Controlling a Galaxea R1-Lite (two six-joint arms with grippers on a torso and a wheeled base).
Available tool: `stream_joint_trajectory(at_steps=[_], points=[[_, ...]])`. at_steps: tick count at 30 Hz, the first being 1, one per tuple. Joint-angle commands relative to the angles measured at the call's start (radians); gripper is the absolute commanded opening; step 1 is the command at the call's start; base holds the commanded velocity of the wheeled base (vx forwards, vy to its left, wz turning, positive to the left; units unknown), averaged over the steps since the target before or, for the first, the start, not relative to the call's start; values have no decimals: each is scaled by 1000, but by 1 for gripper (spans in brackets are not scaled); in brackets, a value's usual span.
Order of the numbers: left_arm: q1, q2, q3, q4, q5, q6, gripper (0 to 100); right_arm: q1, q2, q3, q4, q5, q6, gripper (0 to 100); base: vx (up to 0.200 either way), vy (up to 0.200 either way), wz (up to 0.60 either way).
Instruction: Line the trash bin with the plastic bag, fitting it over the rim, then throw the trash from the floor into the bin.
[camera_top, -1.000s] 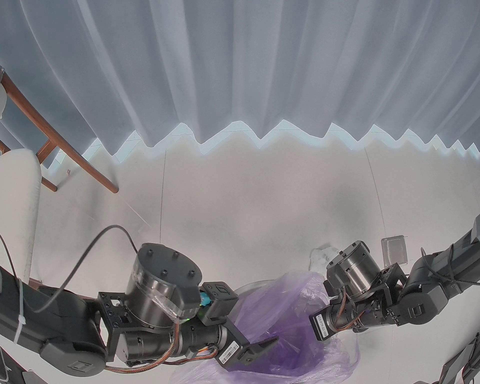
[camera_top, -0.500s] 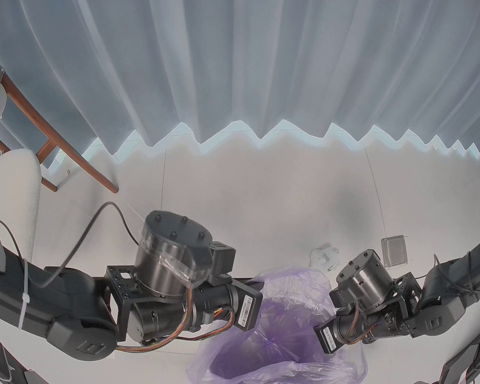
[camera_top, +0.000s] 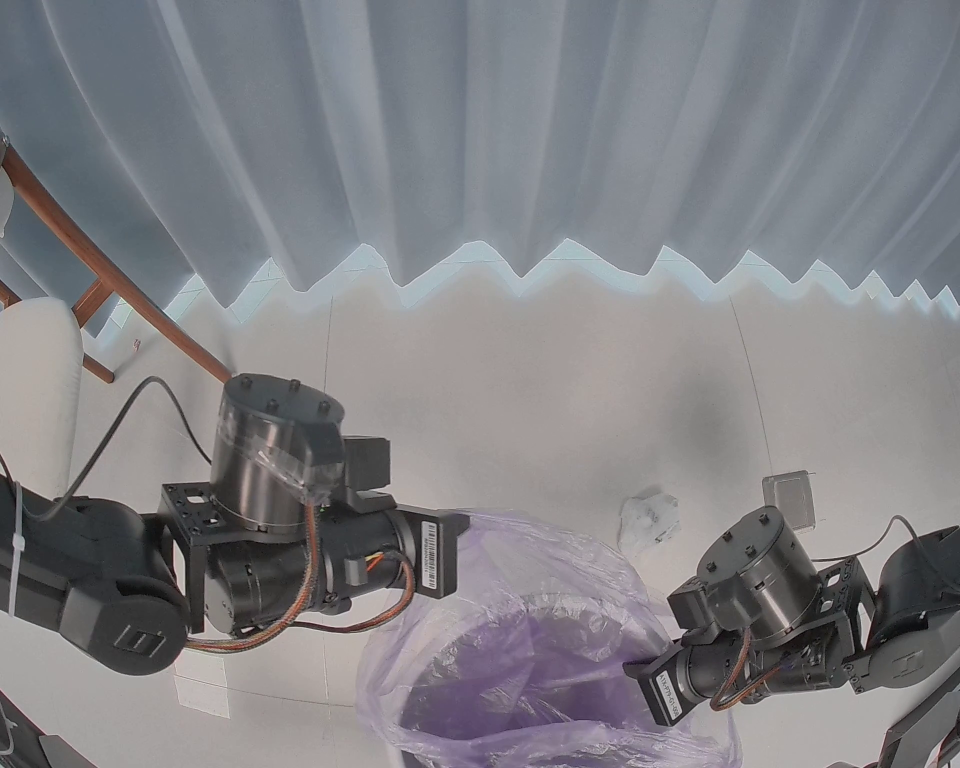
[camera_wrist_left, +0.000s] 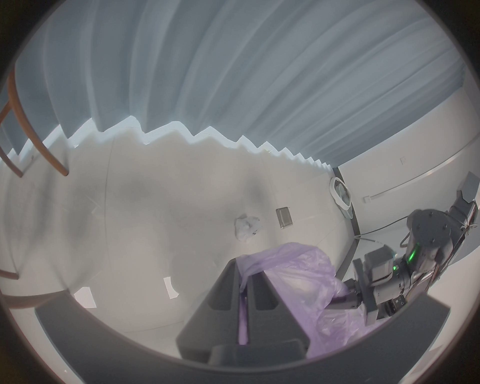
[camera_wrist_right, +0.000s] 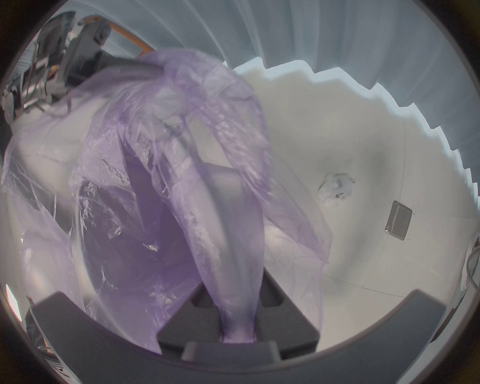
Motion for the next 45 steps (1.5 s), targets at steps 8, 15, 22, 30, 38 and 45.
stream_joint_trajectory(at_steps=[8, 15, 22, 30, 38, 45], points=[[35, -106, 153, 7, -31, -6, 0, -114, -30, -46, -79, 9, 0, 0, 0, 0, 0], [74, -121, 183, 10, -34, -4, 0, -161, -56, -74, -81, 38, 3, 0, 0, 0, 0], [97, -110, 182, 11, -55, -4, 0, -166, -71, -83, -104, 50, 60, 0, 0, 0, 0], [145, -114, 180, 39, -55, -10, 100, -183, -71, -86, -113, 57, 65, 0, 0, 0, 0], [174, -86, 166, 13, -45, -156, 100, -192, -96, -71, -133, 104, 92, 0, 0, 0, 0], [177, -183, 120, -108, -62, -337, 100, -206, -97, -68, -133, 104, 111, 0, 0, 0, 0]])
